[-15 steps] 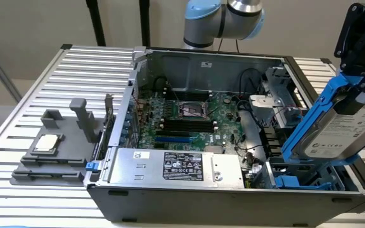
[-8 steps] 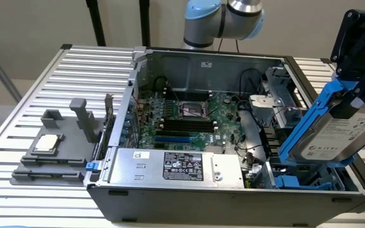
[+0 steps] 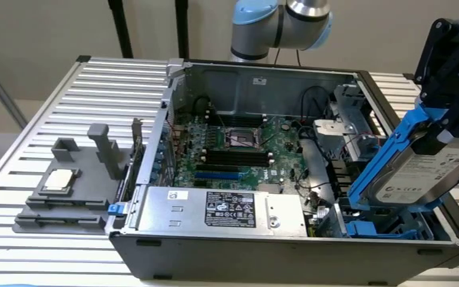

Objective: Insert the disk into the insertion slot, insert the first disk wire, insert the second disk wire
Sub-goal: 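Insert the disk into the insertion slot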

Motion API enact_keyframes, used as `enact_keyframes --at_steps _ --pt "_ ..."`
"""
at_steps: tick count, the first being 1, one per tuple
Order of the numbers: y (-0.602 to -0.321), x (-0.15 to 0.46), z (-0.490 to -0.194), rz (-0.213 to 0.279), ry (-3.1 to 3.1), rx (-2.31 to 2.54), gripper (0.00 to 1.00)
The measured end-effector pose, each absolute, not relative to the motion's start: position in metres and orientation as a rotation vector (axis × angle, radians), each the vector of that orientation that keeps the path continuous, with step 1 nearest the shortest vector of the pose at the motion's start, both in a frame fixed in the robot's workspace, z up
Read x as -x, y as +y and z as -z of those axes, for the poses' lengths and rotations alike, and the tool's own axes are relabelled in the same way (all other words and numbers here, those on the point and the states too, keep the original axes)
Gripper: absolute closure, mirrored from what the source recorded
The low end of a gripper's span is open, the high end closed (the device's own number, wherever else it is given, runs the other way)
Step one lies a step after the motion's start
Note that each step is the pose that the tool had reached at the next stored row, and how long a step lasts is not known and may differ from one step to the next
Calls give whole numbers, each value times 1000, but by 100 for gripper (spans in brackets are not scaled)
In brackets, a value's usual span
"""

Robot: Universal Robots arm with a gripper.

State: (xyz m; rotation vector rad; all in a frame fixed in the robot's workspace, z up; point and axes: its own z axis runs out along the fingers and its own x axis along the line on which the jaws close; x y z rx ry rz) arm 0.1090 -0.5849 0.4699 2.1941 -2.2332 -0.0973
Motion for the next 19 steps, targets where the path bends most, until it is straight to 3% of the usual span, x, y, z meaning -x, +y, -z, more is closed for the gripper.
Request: enact_keyframes --at_steps 19 --pt "-593 -108 -455 111 -2236 -2202 67"
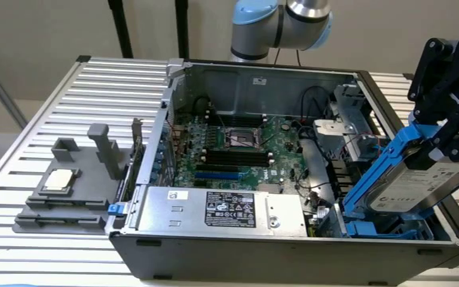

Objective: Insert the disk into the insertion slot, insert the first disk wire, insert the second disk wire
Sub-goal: 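Insert the disk into the insertion slot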

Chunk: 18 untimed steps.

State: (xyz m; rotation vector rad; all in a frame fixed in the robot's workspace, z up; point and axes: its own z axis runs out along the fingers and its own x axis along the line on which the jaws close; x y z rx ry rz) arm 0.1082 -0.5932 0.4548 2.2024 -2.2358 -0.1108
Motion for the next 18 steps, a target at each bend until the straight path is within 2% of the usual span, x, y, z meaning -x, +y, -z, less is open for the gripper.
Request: enact_keyframes --at_steps 18 --pt "-593 -108 -448 116 -2201 -2239 67"
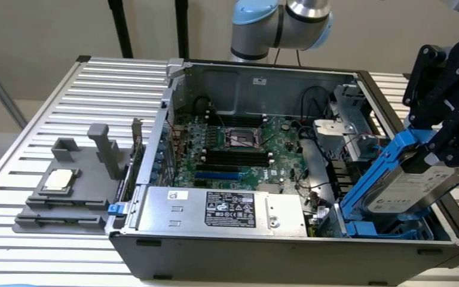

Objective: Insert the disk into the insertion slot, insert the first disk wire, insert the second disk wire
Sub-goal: 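Insert the disk into the insertion slot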

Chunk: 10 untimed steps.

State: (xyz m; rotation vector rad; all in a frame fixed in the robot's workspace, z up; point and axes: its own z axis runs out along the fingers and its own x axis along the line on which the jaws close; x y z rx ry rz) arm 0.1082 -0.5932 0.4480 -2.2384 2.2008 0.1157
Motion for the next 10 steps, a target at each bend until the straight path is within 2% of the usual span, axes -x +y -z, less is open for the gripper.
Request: enact_keyframes --at_steps 10 --pt "-593 -108 -447 -117 2185 2253 67"
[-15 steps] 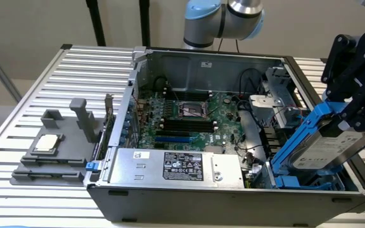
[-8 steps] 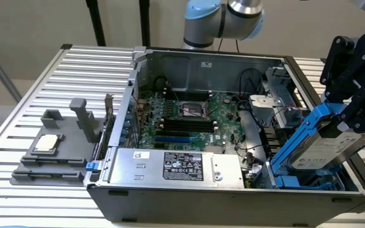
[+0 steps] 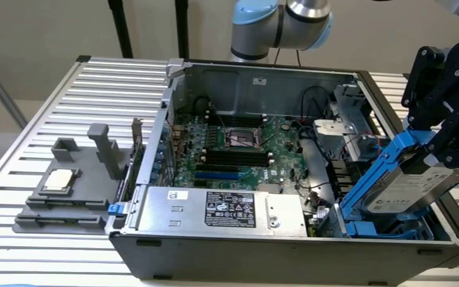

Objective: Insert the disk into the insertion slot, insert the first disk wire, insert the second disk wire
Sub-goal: 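Insert the disk into the insertion slot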

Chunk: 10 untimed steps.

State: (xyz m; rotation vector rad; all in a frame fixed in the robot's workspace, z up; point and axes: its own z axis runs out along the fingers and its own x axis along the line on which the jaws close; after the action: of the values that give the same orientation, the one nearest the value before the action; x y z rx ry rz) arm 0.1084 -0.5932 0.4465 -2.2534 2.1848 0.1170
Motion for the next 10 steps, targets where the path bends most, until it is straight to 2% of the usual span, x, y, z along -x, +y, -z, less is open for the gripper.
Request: enact_keyframes --at_steps 10 --pt "-593 -110 -444 -117 2175 2263 67"
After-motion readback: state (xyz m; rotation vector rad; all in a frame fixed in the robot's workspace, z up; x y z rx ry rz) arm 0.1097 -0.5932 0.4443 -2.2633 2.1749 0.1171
